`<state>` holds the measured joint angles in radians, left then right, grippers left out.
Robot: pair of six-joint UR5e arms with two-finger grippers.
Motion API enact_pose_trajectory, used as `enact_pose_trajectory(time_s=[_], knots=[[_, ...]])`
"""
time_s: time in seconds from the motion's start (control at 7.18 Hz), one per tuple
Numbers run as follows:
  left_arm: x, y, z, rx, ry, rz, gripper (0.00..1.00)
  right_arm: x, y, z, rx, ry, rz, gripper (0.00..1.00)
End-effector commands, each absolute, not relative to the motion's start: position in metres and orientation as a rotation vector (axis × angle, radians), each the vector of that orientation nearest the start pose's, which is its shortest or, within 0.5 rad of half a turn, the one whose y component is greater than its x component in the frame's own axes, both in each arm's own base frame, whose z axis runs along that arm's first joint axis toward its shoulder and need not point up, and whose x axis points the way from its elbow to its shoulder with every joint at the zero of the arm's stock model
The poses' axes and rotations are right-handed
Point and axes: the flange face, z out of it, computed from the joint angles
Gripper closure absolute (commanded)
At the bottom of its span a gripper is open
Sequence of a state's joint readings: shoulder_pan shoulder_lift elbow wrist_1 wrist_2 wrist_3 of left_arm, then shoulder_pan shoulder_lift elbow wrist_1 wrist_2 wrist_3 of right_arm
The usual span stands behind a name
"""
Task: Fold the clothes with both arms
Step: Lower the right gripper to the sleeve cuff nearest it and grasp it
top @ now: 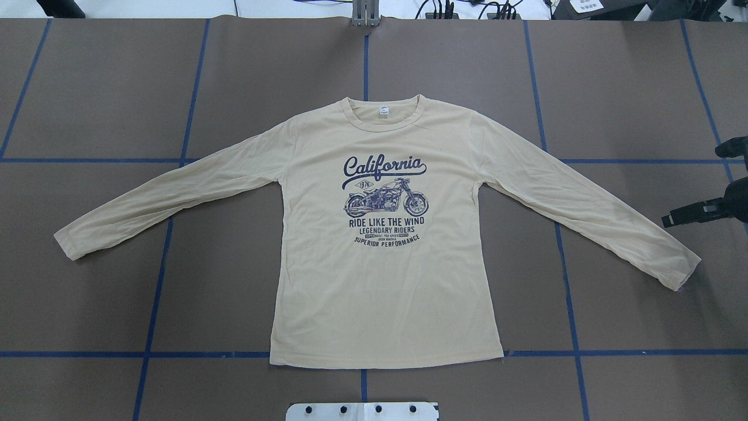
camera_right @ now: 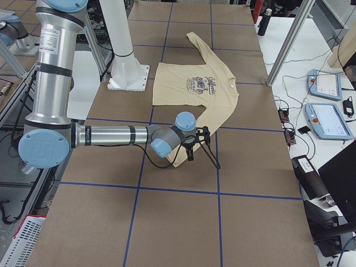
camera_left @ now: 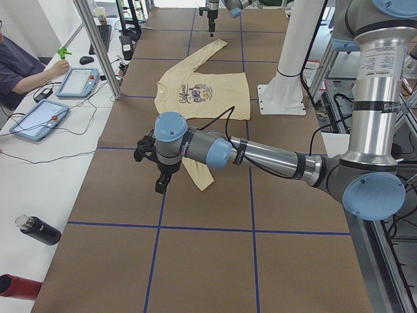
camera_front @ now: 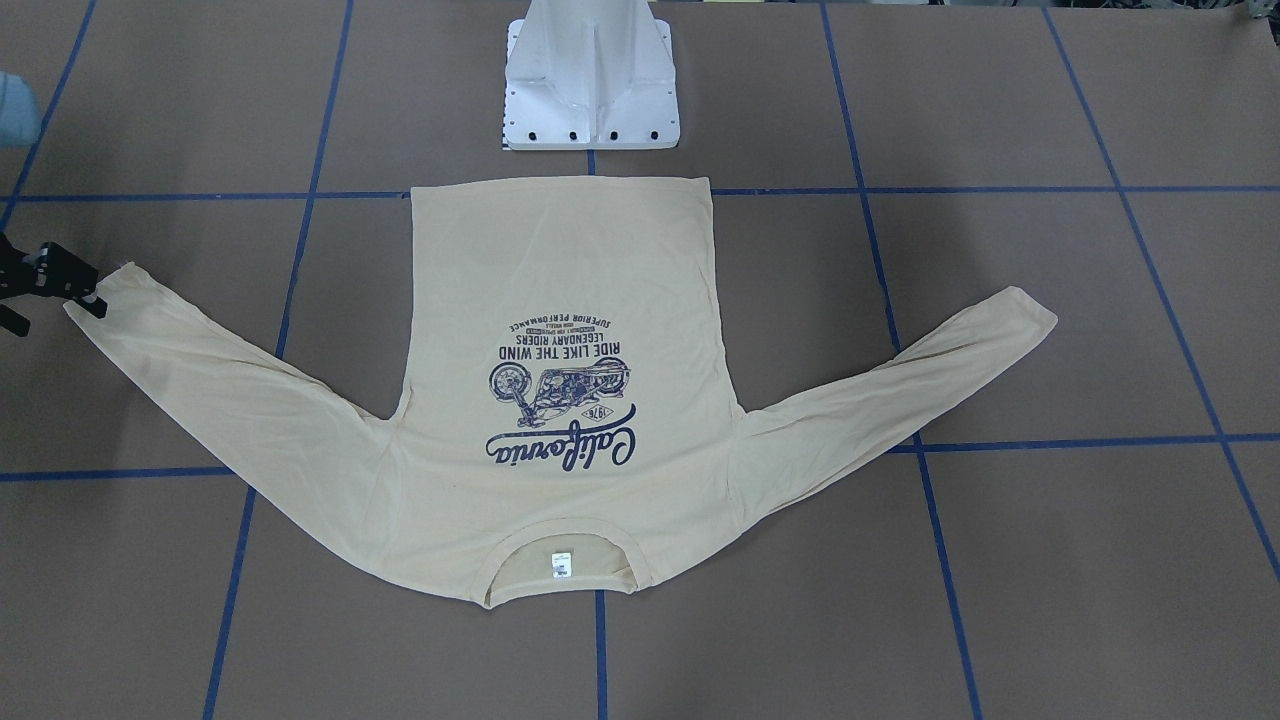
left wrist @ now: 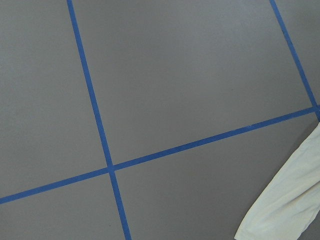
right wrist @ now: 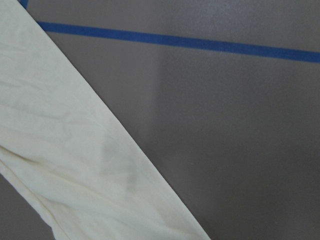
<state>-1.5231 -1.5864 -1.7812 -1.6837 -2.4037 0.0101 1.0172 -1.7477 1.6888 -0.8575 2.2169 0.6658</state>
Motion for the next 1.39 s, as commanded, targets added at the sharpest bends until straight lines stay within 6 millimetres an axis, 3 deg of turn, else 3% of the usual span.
enact_pose_trajectory(time_s=[0.0, 0.28, 1.11, 1.25], knots=[[-0.036, -0.505, 0.527, 0.308, 0.833, 0.193, 0.01, -0.186, -0.398, 0.619, 0.136, -0.827, -0.113, 0.01], [-0.037, -0.505, 0.526, 0.311, 0.832, 0.193, 0.01, -0.179, -0.382, 0.630, 0.106, -0.818, -0.116, 0.01], [-0.036, -0.505, 0.526, 0.309, 0.836, 0.195, 0.01, -0.187, -0.379, 0.653, 0.055, -0.793, -0.119, 0.02], [-0.036, -0.505, 0.526, 0.310, 0.834, 0.195, 0.01, -0.188, -0.379, 0.656, 0.048, -0.791, -0.119, 0.06]])
